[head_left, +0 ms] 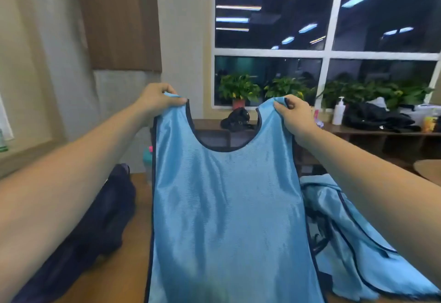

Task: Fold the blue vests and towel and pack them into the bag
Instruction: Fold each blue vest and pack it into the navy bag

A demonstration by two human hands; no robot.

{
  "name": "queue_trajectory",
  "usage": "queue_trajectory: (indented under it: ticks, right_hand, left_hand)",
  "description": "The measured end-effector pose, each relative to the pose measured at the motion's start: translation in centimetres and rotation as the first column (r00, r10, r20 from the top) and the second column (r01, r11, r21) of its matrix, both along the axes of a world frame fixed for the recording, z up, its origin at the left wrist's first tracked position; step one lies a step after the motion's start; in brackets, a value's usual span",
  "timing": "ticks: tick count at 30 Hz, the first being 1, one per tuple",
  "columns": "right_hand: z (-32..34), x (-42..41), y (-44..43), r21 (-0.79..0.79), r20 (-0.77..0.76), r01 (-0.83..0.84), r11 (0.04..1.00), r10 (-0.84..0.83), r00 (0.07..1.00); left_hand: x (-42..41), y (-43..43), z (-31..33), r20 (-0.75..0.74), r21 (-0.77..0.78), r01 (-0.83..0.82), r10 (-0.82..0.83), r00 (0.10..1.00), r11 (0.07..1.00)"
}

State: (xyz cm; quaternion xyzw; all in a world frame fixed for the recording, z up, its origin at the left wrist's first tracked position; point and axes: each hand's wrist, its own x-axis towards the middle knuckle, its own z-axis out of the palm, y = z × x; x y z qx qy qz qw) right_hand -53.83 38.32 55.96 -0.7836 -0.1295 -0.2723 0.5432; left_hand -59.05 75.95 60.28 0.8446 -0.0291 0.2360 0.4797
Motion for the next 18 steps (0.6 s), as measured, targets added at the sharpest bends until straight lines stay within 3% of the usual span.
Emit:
queue_trajectory:
  ticks: [13, 16, 18]
  right_hand:
    - [-11.8, 13.7, 1.9, -0.152, -0.315, -0.006, 0.988, -0.042, 0.948]
    - [-14.0, 15.4, 1.9, -0.264, -0.329, 0.024, 0.964, -0.114, 0.937]
    - [-15.4, 16.0, 1.8, -0.448, -0.316, 0.041, 0.893, -0.201, 0.927]
  left_hand:
    - [14.2, 1.3, -14.8, -0.093, 0.234, -0.145, 0.17, 0.981, 0.961]
    - [15.6, 0.7, -17.9, -0.13, 0.297, -0.159, 0.205, 0.97, 0.942]
    - [16.0, 0.4, -19.7, -0.13, 0.349, -0.188, 0.246, 0.96, 0.918]
